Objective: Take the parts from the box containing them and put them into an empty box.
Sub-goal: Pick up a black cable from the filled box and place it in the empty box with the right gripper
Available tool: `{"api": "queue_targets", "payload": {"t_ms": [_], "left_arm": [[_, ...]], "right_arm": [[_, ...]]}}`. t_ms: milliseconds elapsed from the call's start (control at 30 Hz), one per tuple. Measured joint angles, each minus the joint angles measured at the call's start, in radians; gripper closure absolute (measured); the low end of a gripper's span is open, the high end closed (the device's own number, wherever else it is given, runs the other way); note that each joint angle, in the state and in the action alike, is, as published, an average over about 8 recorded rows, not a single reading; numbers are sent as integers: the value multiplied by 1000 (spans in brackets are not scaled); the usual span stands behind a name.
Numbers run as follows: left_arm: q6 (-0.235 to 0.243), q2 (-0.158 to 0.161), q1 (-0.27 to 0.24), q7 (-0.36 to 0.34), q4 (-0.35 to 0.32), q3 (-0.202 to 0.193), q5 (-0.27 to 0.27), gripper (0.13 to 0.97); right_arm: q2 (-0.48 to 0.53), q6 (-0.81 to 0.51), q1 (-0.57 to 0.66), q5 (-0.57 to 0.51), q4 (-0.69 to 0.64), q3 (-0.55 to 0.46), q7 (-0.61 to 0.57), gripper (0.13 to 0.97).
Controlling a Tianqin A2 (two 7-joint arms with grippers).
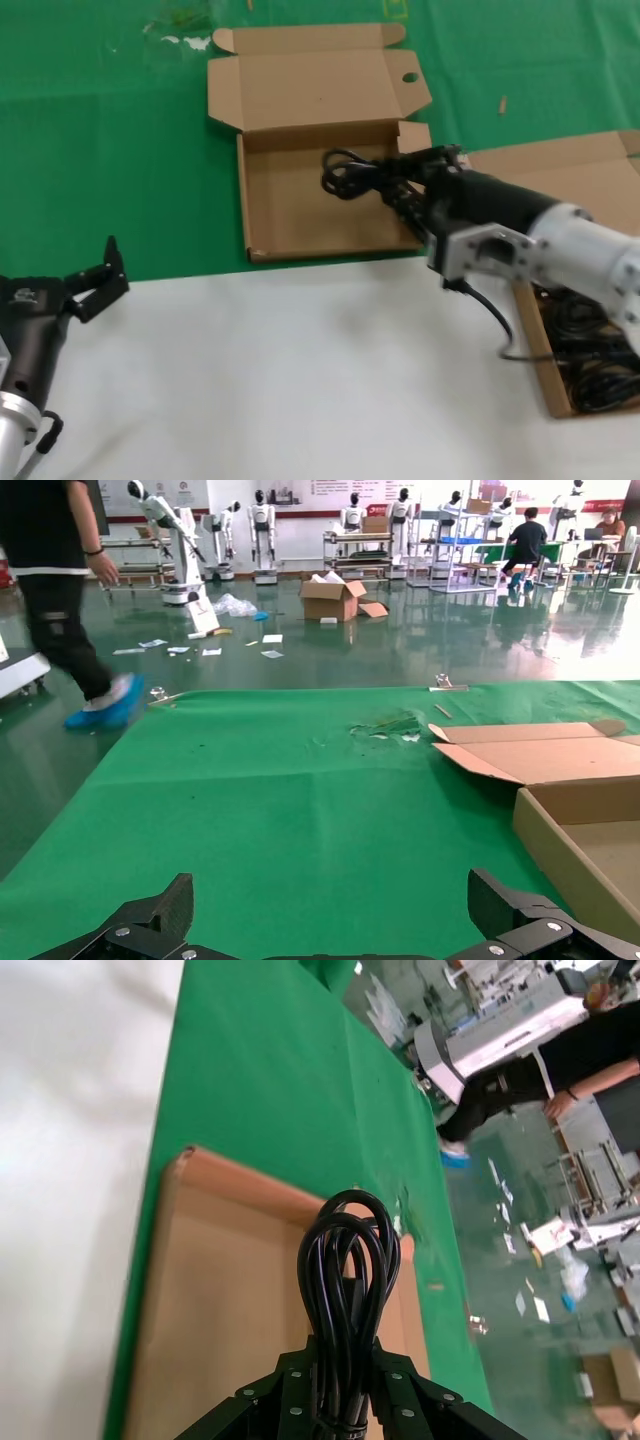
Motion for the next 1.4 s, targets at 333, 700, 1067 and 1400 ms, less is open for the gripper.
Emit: {"api": "queue_targets", "payload": {"t_ms": [333, 700, 1067, 1400], "left_arm": [[0, 0, 0, 0, 0, 0, 0, 132], [0, 0, 0, 0, 0, 0, 0, 132], [0, 0, 0, 0, 0, 0, 0, 132], [0, 0, 0, 0, 0, 0, 0, 132]], "right_arm": [[-92, 35, 177, 58, -231, -126, -130, 874], [-101, 41, 204, 73, -274, -146, -157, 863], [-101, 41, 204, 73, -274, -146, -157, 778], [-101, 41, 204, 73, -274, -146, -157, 615]]}}
